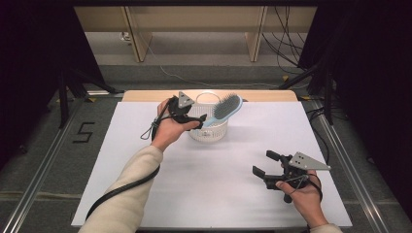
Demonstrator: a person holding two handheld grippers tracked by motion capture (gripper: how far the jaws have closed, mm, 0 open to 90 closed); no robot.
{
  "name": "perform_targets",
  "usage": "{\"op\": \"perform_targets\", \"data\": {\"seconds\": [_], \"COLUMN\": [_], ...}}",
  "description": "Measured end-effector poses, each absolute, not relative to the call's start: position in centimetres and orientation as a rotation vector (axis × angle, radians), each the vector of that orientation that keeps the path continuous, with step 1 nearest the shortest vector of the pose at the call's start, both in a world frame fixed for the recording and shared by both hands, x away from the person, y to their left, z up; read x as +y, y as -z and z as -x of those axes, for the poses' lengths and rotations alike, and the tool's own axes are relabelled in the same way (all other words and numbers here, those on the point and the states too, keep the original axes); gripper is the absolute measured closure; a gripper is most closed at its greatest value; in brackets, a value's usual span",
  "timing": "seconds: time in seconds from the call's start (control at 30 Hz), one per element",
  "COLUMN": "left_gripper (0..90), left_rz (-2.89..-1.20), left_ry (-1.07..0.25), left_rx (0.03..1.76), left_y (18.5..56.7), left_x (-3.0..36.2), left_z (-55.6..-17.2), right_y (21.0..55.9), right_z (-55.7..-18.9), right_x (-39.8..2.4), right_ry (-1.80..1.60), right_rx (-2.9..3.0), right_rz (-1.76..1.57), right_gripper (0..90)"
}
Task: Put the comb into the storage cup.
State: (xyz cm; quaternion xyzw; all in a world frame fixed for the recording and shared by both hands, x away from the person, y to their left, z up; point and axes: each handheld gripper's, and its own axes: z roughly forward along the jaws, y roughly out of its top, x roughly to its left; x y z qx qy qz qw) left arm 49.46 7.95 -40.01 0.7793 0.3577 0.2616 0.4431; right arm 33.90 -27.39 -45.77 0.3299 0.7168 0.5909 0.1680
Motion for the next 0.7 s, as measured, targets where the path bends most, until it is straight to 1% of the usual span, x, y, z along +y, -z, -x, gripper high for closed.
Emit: {"op": "perform_targets", "data": {"seconds": [0.33, 0.47, 0.7], "left_gripper": [11.9, 10.8, 10.7], "left_rz": [-1.931, -1.923, -1.899], "left_ry": [-0.662, -0.642, -0.639], "left_rx": [0.930, 0.953, 0.978], "left_y": [40.4, 40.8, 41.6], "left_x": [9.9, 10.8, 12.3], "left_z": [-48.3, -47.6, -46.4], "right_y": [45.8, 45.8, 45.8], "right_z": [-33.9, -33.9, -33.9], "right_x": [-27.4, -27.4, -27.4], "right_ry": [-1.676, -1.673, -1.672], "right_rx": [2.038, 2.039, 2.038], "right_rz": [-0.939, -0.938, -0.938], "right_gripper": [15.6, 15.6, 15.6]}}
